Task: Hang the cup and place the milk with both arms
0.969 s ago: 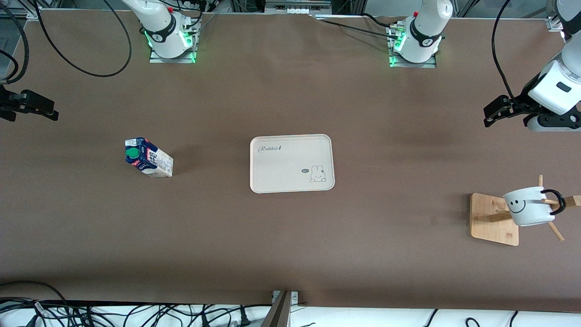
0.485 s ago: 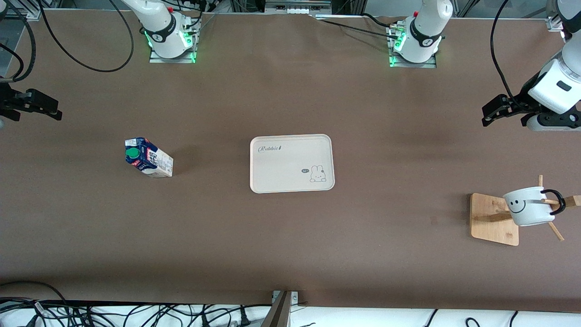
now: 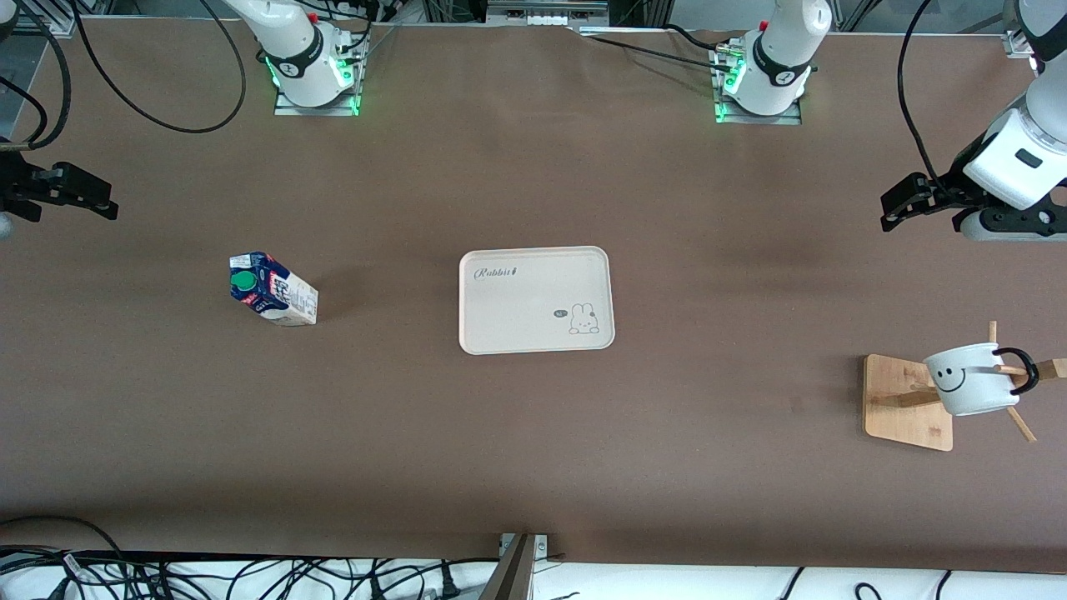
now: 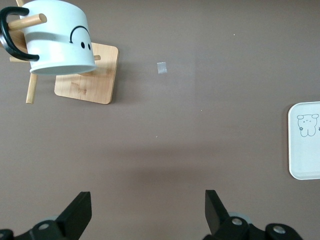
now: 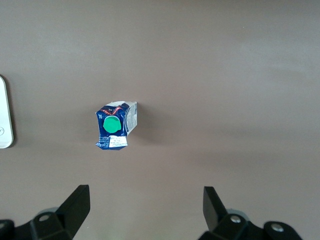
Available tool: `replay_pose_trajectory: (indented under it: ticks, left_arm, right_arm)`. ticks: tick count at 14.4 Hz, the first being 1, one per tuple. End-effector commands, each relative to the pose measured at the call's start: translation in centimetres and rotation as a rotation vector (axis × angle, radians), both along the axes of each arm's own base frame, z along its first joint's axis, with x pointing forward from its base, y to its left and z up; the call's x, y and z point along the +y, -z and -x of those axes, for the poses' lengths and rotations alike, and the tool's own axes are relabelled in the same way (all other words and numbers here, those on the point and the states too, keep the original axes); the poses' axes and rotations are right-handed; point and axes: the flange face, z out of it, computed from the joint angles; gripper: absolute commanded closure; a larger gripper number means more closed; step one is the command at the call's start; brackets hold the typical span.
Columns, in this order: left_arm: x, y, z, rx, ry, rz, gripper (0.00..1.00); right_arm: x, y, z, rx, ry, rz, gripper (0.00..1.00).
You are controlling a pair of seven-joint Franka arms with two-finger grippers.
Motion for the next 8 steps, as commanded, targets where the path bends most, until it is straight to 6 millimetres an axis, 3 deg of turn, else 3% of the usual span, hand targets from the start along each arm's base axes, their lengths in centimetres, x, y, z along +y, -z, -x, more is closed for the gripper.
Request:
replay_pose_trajectory:
  ticks: [1, 8]
  left_arm:
    - [-0.1, -0.9, -1.2, 0.02, 0.008, 0.008, 0.0]
    - [-0.1, -0.7, -1.3, 0.026, 0.006, 0.016, 0.0]
  right_arm:
    - [0.1, -0.9, 0.8, -0.004, 0.0, 0.003, 0.0]
    - [-1.4, 0.3, 0.3, 0.014, 0.032, -0.02, 0.0]
